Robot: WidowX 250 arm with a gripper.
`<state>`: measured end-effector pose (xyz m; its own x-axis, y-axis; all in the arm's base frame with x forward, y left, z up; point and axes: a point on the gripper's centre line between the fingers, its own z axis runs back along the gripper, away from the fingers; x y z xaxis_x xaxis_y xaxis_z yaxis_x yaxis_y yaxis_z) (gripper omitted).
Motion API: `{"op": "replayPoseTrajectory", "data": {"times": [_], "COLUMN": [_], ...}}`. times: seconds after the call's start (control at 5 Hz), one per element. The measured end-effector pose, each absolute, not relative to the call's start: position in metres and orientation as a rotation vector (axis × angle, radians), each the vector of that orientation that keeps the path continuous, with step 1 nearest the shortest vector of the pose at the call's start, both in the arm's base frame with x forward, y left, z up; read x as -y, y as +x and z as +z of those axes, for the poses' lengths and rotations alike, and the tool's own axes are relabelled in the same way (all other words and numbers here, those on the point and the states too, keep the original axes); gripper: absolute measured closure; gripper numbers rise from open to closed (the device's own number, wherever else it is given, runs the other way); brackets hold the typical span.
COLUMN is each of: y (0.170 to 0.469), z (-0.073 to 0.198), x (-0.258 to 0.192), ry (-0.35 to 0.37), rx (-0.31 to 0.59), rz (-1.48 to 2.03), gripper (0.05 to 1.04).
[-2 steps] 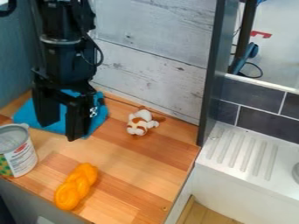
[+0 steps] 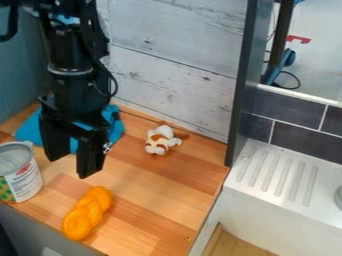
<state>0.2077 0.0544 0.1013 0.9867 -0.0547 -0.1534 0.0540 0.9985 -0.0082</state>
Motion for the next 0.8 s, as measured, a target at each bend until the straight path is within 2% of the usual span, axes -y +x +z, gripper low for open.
{"op": "replayPoseTrajectory", "data": {"times": [0.2,0.4,0.6,0.8], "y": [0.211,0.212,0.215,0.211], "z": [0.09,0.067,0.052,0.037], "x": [-0.055,-0.06,-0.06,-0.065], "ry": [-0.002,-0.019,-0.025,0.0], "rx": [-0.134,-0.14,-0.157,-0.22], "rz": [-0.071,-0.047,-0.029,0.027], "gripper": [0.087,0.087,0.087,0.087]}}
